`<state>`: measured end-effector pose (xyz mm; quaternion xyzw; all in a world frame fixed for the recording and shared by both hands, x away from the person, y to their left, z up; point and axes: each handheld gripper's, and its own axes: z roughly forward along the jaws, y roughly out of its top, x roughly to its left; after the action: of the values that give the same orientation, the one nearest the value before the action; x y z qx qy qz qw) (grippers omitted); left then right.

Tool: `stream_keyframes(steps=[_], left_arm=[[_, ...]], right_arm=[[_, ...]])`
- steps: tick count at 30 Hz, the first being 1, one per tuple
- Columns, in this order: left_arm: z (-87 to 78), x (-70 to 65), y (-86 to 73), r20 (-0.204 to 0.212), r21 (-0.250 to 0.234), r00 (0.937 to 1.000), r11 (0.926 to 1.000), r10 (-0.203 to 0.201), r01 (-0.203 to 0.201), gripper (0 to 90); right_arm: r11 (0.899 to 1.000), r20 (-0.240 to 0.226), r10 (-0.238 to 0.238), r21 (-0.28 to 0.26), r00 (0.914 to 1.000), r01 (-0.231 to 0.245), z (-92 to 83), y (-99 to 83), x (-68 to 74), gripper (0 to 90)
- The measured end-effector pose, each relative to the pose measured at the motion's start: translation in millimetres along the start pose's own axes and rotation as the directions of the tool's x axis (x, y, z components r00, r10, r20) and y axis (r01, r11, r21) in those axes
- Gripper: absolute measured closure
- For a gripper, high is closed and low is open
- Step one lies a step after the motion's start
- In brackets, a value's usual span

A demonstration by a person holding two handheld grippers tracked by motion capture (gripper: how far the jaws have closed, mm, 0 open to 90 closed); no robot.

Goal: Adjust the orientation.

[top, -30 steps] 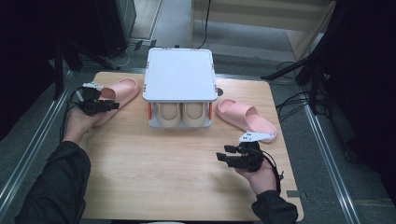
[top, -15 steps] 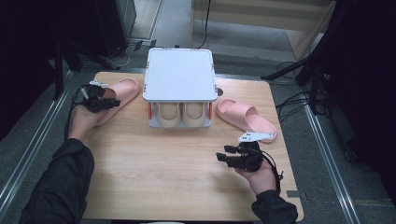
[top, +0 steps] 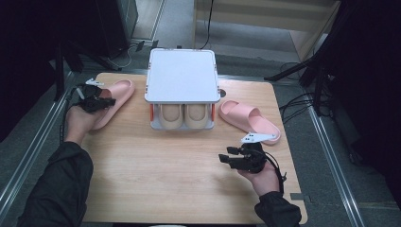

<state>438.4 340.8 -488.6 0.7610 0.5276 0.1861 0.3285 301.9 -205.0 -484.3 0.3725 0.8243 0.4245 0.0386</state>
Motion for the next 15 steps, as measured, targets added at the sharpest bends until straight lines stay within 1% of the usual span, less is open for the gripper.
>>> stream_keyframes(steps=[6, 8, 9, 11, 15], left_arm=[[-25.7, -3.9, -0.9, 0.027, -0.018, 0.9996, 0.9998, 0.001, 0.000, 85.5], [-32.8, -6.7, -2.7, 0.029, -0.020, 0.9996, 0.9998, 0.003, -0.002, 85.5], [-36.8, -7.9, -3.8, 0.030, -0.014, 0.9995, 0.9999, 0.006, -0.006, 85.5], [-45.7, -11.8, -7.8, 0.030, -0.009, 0.9995, 1.0000, 0.003, -0.002, 85.5], [-61.9, -22.8, -15.0, 0.038, -0.001, 0.9989, 0.9997, 0.026, -0.026, 85.4]], right_arm=[[1.000, -0.013, -0.003, -0.002, 0.9999, 0.002, 3.1, 3.2, -0.7, 48.6], [1.000, -0.018, -0.006, -0.002, 0.9998, 0.006, 4.3, 4.9, -0.5, 48.6], [1.000, -0.019, -0.004, -0.002, 0.9998, 0.004, 4.7, 5.9, 0.0, 48.6], [1.000, -0.023, -0.014, -0.006, 0.9996, 0.013, 6.2, 7.8, -0.4, 48.6], [1.000, -0.032, -0.021, -0.006, 0.9993, 0.021, 9.9, 11.9, -0.6, 48.6]])
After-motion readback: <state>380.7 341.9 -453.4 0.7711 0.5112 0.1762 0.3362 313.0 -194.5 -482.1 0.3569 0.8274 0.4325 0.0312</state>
